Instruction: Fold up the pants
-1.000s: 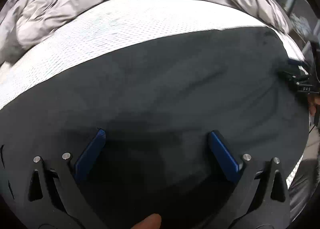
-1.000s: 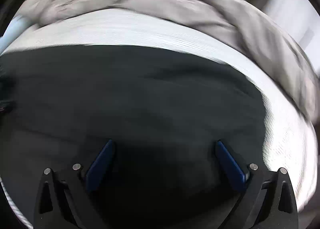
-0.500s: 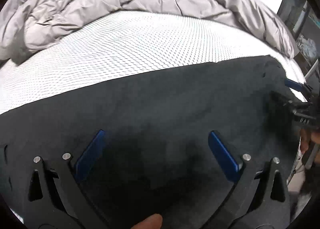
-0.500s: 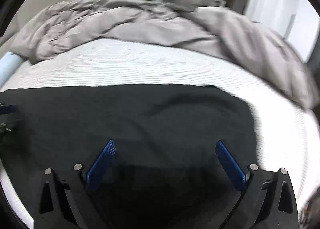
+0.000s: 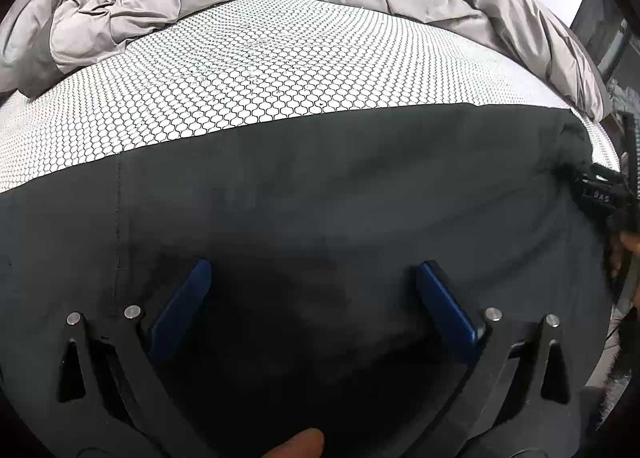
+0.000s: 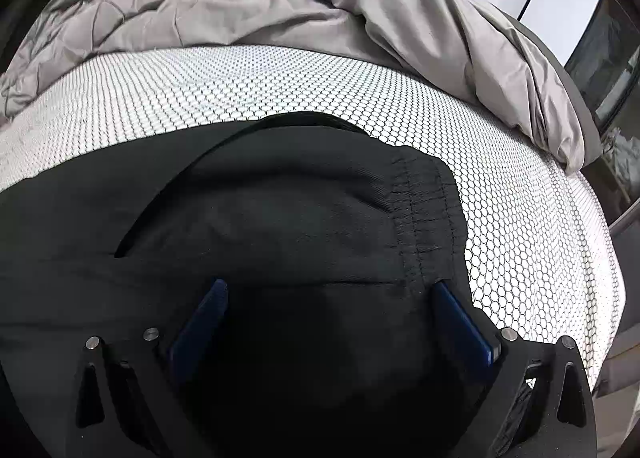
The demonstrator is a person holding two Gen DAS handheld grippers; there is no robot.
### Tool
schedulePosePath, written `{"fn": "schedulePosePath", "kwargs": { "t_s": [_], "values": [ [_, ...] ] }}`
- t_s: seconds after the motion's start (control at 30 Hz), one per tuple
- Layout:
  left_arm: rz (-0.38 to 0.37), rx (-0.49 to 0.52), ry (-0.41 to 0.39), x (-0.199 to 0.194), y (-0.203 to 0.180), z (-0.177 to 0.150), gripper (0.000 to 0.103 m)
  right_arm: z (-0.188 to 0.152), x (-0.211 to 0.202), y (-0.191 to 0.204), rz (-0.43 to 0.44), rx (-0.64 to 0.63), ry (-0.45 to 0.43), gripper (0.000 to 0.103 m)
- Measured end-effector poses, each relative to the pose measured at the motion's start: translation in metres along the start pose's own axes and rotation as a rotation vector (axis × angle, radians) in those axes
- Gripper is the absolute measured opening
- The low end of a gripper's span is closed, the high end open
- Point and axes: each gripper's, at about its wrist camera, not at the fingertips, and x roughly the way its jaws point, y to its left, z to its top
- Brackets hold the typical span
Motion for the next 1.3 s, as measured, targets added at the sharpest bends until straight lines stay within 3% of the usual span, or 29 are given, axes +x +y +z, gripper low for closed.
{"fn": "schedulePosePath", "kwargs": {
  "t_s": [0.13,0.27,0.4,0.47,0.53,0.6,0.73,0.77,0.8,0.83,0.9,0.97,1.0,1.1,1.17,1.23,1.3],
  "values": [
    [-0.006,-0.036,-0.046,-0.022,-0.003,0.004,0.102,0.008,-0.031,0.008,-0.015,-0.003,-0.079,0.102],
    [0.032,-0.098,-0.057,-0.019,0.005,0.016,0.102,0.022,-0.058,0.043,0.195,-0.013,-0.141,0.102],
    [0.064,-0.149,-0.003,0.006,0.015,0.021,0.102,0.03,-0.056,0.115,0.297,-0.152,-0.119,0.102],
    [0.093,-0.12,-0.009,0.008,0.009,0.022,0.102,0.032,-0.044,0.141,0.313,-0.234,-0.115,0.102],
    [0.093,-0.098,-0.011,0.009,0.006,0.022,0.102,0.024,-0.025,0.16,0.263,-0.289,-0.065,0.101],
    [0.076,-0.097,-0.016,0.01,0.01,0.021,0.102,0.03,-0.008,0.136,0.247,-0.2,-0.033,0.102],
    [0.058,-0.085,-0.022,0.008,0.011,0.019,0.102,0.037,0.014,0.063,-0.076,-0.025,-0.014,0.102],
    [0.063,-0.08,-0.022,0.009,0.01,0.018,0.102,0.035,0.022,0.046,-0.073,0.019,0.009,0.102],
    [0.068,-0.079,-0.022,0.007,0.007,0.017,0.102,0.032,0.027,0.028,0.011,0.081,0.017,0.102],
    [0.072,-0.079,-0.021,0.007,0.007,0.017,0.102,0.031,0.024,0.023,0.039,0.1,0.004,0.102],
    [0.074,-0.093,-0.025,0.0,0.006,0.017,0.102,0.032,0.01,0.021,0.034,0.089,-0.036,0.102],
    [0.028,-0.098,-0.056,-0.018,-0.001,0.015,0.102,0.03,-0.017,0.022,0.072,0.071,-0.104,0.102],
    [-0.007,-0.081,-0.08,-0.029,-0.008,0.012,0.102,0.027,-0.035,0.022,0.156,0.067,-0.131,0.102],
    [-0.099,0.015,-0.114,-0.052,-0.038,-0.005,0.102,0.011,-0.061,0.038,0.328,0.002,-0.133,0.102],
    [-0.162,0.065,-0.065,-0.047,-0.055,-0.02,0.102,-0.009,-0.064,0.057,0.376,-0.084,-0.105,0.102],
    [-0.139,0.106,0.023,-0.028,-0.065,-0.032,0.102,-0.028,-0.056,0.078,0.364,-0.166,-0.052,0.102],
    [-0.07,0.157,0.024,-0.02,-0.068,-0.042,0.102,-0.046,-0.05,0.085,0.282,-0.257,-0.029,0.101]
  ]
}}
